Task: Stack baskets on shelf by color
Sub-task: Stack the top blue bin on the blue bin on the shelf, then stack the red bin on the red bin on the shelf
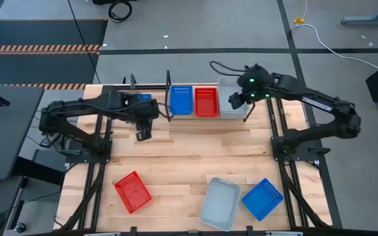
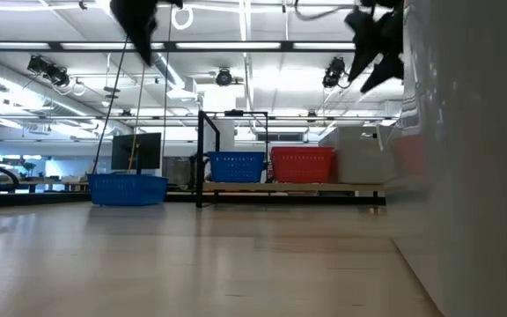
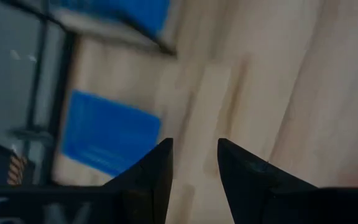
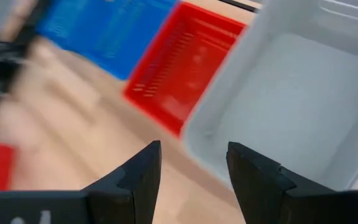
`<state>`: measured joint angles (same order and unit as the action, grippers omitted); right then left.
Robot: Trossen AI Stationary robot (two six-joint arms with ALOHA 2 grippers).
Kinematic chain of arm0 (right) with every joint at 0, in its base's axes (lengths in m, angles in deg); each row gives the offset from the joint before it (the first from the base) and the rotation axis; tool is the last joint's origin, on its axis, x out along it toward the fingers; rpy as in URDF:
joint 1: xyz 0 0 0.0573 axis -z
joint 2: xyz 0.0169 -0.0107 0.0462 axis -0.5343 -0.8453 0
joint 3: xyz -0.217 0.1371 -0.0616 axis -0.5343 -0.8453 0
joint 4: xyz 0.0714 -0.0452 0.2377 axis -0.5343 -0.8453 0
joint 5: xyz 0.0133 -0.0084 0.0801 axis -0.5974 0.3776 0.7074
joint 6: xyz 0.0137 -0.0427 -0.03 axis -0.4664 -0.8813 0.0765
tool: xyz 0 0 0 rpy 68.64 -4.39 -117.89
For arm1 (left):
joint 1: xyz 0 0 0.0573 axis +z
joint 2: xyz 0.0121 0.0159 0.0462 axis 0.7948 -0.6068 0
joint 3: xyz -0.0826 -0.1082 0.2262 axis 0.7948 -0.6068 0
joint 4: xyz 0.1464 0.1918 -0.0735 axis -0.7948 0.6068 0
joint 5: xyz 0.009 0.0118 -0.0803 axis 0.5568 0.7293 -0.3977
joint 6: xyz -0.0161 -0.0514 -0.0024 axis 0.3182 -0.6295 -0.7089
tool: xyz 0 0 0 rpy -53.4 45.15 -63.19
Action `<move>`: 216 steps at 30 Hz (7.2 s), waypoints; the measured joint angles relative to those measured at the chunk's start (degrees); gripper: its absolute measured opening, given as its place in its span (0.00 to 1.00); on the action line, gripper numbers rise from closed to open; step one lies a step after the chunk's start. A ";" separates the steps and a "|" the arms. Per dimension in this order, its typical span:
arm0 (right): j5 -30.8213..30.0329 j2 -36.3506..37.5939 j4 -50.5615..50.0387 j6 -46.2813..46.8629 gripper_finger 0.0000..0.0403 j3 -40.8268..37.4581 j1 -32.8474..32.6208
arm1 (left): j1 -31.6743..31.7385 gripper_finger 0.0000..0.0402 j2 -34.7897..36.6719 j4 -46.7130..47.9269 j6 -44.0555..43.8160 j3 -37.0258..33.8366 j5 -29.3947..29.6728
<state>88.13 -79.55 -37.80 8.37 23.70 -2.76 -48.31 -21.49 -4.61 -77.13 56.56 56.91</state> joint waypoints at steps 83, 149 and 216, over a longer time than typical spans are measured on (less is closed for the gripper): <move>-1.92 9.85 5.42 -1.58 0.47 0.04 -13.83 | 10.78 0.00 -3.05 -12.48 18.05 10.41 -2.39; -0.18 14.22 5.72 9.65 0.47 0.04 -16.36 | 17.31 0.28 -31.13 -21.31 29.16 10.35 -8.79; 7.34 10.54 -3.79 -4.93 0.47 -0.01 -34.53 | -46.26 0.60 -22.72 -14.04 -78.70 -4.79 -25.52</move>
<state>95.46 -69.01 -41.59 3.44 23.69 -37.29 -94.57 -44.21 -18.65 -155.83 51.77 31.39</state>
